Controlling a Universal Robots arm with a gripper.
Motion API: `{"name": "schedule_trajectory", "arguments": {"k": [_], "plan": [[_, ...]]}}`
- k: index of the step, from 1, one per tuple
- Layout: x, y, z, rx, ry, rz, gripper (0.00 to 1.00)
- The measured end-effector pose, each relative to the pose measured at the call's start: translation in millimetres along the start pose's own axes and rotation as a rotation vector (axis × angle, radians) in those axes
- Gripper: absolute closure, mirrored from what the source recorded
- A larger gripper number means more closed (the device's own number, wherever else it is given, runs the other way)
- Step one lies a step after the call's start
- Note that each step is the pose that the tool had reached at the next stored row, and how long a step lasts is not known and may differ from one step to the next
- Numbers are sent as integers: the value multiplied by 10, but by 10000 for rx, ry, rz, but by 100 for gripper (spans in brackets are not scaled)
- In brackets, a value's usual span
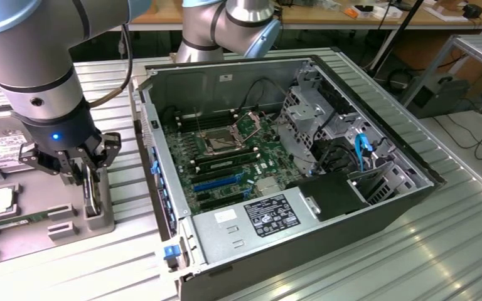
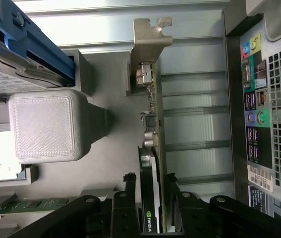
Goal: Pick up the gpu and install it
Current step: 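Pick up the gpu and move the gpu toward the slot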
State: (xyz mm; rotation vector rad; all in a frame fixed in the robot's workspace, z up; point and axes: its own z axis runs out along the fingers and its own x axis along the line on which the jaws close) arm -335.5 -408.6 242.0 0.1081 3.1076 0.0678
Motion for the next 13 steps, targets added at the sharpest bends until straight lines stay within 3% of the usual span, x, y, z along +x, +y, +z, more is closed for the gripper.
{"name": "schedule_trajectory", "arguments": {"k": [1,13], "plan": [[0,0,0,0,0,0,67],[-19,1,1,0,0,1,67]]}}
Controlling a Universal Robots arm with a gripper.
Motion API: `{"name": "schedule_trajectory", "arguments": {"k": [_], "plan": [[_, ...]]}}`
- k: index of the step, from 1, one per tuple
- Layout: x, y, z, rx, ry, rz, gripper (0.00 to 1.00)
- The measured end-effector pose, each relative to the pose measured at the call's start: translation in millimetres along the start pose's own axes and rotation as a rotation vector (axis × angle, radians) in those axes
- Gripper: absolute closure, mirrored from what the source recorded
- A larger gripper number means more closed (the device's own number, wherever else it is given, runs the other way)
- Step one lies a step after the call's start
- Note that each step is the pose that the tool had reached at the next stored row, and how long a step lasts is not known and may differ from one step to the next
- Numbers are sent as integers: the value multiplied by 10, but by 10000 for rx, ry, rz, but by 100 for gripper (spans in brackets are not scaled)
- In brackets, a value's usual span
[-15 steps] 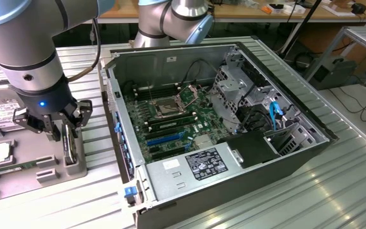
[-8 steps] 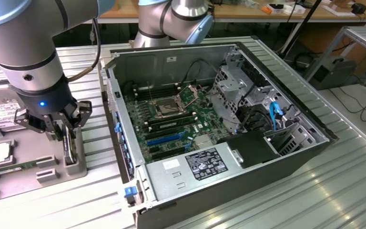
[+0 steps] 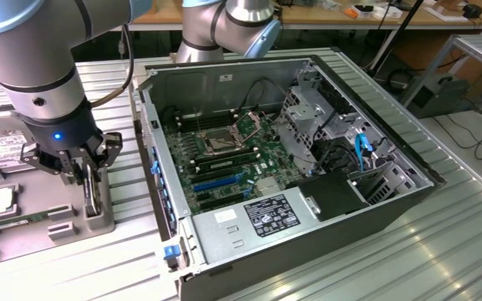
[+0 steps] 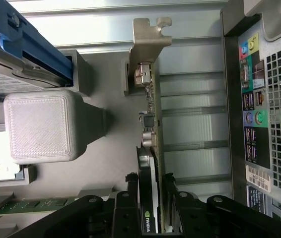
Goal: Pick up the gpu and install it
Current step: 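Pick up the gpu and move the gpu toward the slot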
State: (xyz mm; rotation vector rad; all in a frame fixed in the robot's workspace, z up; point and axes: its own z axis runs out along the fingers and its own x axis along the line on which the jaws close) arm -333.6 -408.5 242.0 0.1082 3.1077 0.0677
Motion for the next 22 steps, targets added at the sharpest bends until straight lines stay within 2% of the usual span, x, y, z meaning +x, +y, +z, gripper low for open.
{"name": "schedule_trajectory", "arguments": {"k": [3,4,22], "plan": [[0,0,0,0,1,0,68],[0,0,0,0,0,0,73],[0,0,0,0,0,0,73]]}}
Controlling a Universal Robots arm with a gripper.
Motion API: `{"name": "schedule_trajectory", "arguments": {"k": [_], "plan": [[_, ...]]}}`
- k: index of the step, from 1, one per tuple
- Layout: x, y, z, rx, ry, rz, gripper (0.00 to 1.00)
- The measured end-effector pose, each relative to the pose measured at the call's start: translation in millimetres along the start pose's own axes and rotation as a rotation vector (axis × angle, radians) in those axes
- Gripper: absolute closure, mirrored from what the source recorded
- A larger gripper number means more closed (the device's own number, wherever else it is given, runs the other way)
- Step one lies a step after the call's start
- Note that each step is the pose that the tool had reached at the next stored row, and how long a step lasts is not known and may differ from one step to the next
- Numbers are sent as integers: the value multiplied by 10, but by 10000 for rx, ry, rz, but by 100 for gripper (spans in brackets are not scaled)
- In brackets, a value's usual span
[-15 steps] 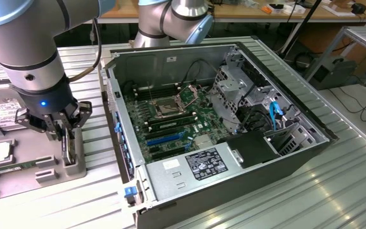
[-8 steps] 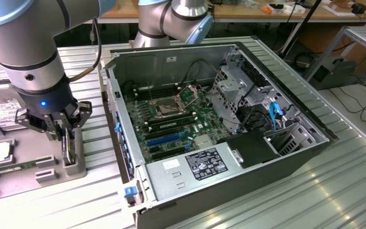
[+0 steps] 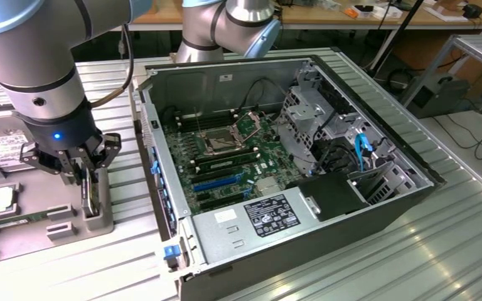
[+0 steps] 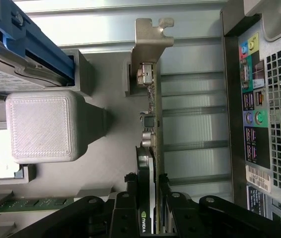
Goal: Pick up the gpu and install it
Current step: 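Pick up the gpu and move the gpu toward the slot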
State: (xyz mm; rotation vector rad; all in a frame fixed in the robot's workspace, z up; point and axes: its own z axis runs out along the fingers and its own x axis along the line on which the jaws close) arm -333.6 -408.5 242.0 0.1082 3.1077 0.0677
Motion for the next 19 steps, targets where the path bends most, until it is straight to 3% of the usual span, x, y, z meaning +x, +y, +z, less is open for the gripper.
{"name": "schedule_trajectory", "arguments": {"k": [6,15,17,19], "plan": [[-3,4,-81,0,0,0,73],[-11,16,-359,0,0,0,73],[-14,20,-458,0,-1,0,73],[-15,22,-487,-1,-1,0,73]]}}
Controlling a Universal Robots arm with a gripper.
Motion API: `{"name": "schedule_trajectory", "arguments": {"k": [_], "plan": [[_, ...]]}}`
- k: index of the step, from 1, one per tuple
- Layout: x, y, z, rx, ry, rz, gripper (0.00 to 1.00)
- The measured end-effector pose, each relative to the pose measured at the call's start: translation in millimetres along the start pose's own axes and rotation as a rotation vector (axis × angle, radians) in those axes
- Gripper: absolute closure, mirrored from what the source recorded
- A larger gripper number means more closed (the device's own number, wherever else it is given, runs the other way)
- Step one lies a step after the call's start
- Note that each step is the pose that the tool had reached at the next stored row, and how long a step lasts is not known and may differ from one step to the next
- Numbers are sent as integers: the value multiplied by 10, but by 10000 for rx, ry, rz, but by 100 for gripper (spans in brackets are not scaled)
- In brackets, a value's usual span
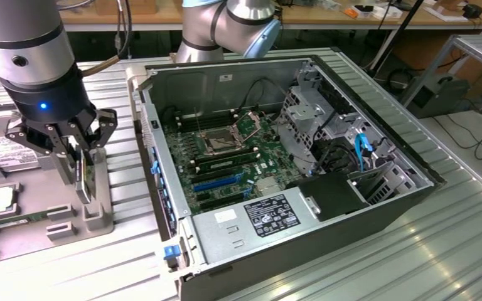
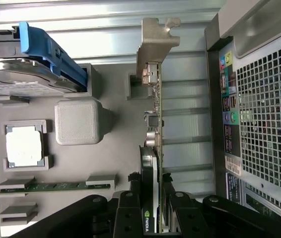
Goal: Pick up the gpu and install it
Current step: 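Pick up the gpu and move the gpu toward the slot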
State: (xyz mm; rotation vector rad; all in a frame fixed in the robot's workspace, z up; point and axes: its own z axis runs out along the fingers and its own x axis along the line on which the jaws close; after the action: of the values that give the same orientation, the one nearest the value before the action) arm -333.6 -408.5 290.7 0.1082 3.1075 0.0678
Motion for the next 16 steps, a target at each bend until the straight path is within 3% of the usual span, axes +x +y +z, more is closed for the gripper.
{"name": "schedule_trajectory", "arguments": {"k": [11,16], "plan": [[0,0,-1,1,2,0,73],[-3,4,-100,1,0,0,73]]}}
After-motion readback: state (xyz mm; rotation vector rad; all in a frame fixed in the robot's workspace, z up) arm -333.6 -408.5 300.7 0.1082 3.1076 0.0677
